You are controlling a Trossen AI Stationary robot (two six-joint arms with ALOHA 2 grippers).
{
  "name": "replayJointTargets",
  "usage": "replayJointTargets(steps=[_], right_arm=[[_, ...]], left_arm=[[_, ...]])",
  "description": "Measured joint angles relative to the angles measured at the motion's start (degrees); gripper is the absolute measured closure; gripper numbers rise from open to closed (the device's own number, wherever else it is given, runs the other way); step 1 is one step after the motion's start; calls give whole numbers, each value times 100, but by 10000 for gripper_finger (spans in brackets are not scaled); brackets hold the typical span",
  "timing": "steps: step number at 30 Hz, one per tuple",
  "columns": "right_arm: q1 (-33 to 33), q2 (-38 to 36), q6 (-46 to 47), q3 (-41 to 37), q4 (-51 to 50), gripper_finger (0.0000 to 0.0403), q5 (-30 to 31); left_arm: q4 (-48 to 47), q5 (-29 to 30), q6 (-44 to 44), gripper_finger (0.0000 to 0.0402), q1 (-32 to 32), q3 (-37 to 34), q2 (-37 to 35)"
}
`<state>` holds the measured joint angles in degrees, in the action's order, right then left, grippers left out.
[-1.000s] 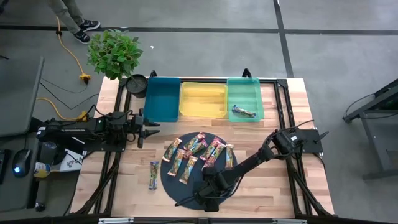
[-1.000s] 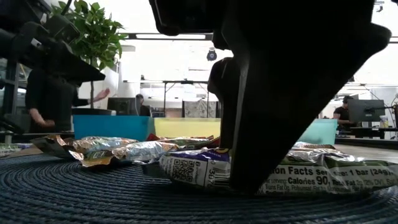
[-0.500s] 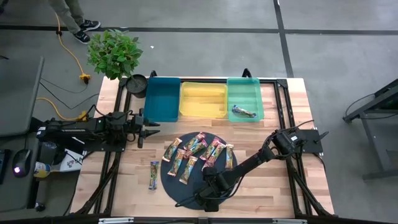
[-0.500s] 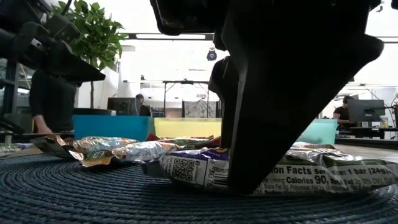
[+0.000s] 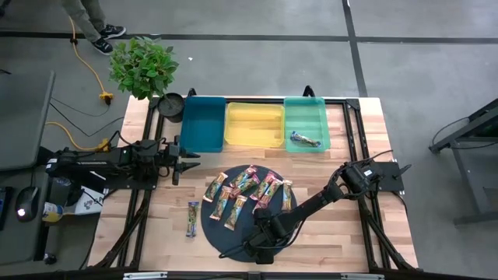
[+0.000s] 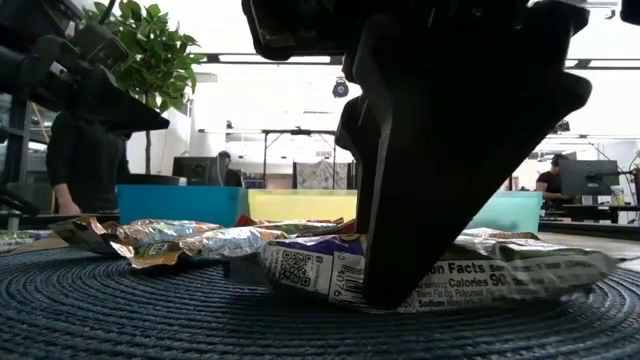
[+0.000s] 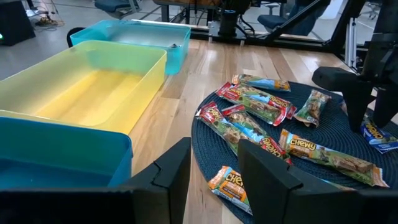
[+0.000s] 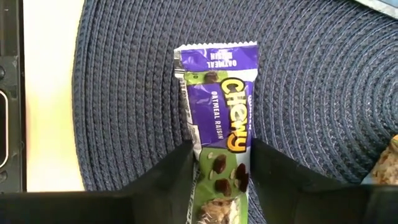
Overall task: Pick and place Granola Bars by type
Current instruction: Put the blue granola bar into the green bin
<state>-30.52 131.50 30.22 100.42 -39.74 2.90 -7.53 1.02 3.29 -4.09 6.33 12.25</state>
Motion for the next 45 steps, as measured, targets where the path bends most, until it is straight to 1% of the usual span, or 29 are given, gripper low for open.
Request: replayJointTargets(steps=[14,29,31,39,45], right_arm=[[3,-136,-24,-20,-92,266,-114],[2,-151,-39,-17,-96,267,-92],[2,-151,-41,-17,-96,272,-90],[4,-162,-61,-11,-90,316,-197],[9,-166,-63,-9,-86,329,-282]], left_arm=[[0,0,0,270,0,0,-2],[0,0,0,270,0,0,0],[0,0,0,270,-1,0,0],[0,0,0,270,1,0,-2],[0,0,-1,270,-1,0,0]])
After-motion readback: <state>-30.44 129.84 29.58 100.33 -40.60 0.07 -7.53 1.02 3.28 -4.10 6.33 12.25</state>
